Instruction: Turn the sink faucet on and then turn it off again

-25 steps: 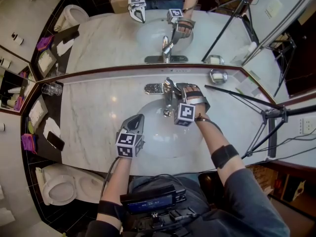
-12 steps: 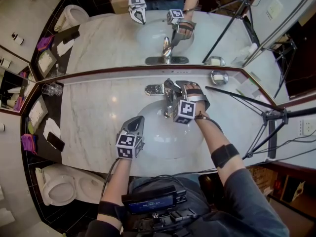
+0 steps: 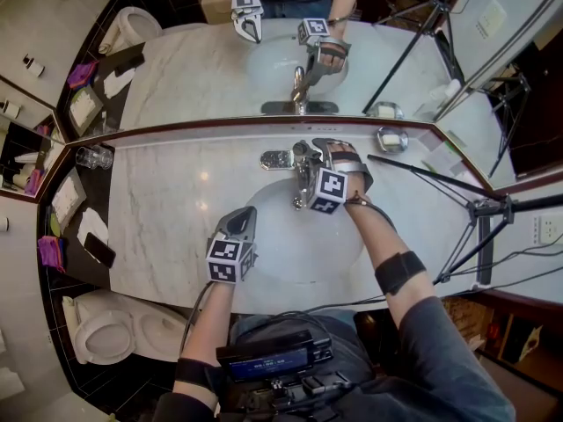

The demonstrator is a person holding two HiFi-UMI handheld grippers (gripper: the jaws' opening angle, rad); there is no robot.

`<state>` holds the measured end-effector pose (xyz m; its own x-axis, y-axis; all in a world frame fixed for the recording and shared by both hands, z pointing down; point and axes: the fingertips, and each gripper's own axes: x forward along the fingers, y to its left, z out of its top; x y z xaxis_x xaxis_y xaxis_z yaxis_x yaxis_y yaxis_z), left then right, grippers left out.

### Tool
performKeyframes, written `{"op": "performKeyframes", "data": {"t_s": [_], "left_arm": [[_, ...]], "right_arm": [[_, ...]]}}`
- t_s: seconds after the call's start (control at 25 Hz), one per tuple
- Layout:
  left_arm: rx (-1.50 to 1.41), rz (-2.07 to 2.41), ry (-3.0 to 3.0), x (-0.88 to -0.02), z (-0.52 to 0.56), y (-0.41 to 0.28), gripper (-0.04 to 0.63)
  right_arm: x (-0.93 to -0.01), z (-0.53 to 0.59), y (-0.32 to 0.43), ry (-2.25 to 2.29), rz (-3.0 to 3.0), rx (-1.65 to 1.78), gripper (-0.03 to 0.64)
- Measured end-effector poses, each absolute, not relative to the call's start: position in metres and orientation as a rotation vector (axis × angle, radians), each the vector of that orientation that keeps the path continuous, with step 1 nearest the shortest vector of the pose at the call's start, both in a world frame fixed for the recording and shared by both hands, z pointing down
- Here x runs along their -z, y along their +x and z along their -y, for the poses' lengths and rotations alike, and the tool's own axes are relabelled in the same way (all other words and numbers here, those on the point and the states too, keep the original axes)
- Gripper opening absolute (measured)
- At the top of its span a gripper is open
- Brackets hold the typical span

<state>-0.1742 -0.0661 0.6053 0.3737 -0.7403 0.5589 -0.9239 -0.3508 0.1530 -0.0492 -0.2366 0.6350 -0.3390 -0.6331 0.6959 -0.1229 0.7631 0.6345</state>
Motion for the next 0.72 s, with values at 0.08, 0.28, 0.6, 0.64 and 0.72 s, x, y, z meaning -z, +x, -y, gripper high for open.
{"op": "performKeyframes", "data": {"t_s": [0.08,0.28,0.6,0.64,0.72], "left_arm": [[-0.55,1.442,2.194,-0.604,0.066,-0.174,0.0],[-0.549,1.455,2.189,-0.602,0.065,-0.171,0.0],[-0.524,1.477,2.197,-0.59,0.069,-0.176,0.0],[-0.524,1.479,2.201,-0.588,0.07,-0.176,0.0],[-0.524,1.482,2.205,-0.584,0.071,-0.178,0.0]], "right_arm": [[-0.636,0.238,-0.049,0.577,1.866,0.578,0.21],[-0.638,0.238,-0.045,0.563,1.856,0.562,0.212],[-0.634,0.224,-0.033,0.572,1.816,0.547,0.218],[-0.632,0.222,-0.03,0.581,1.819,0.544,0.218],[-0.625,0.216,-0.025,0.604,1.832,0.529,0.218]]}}
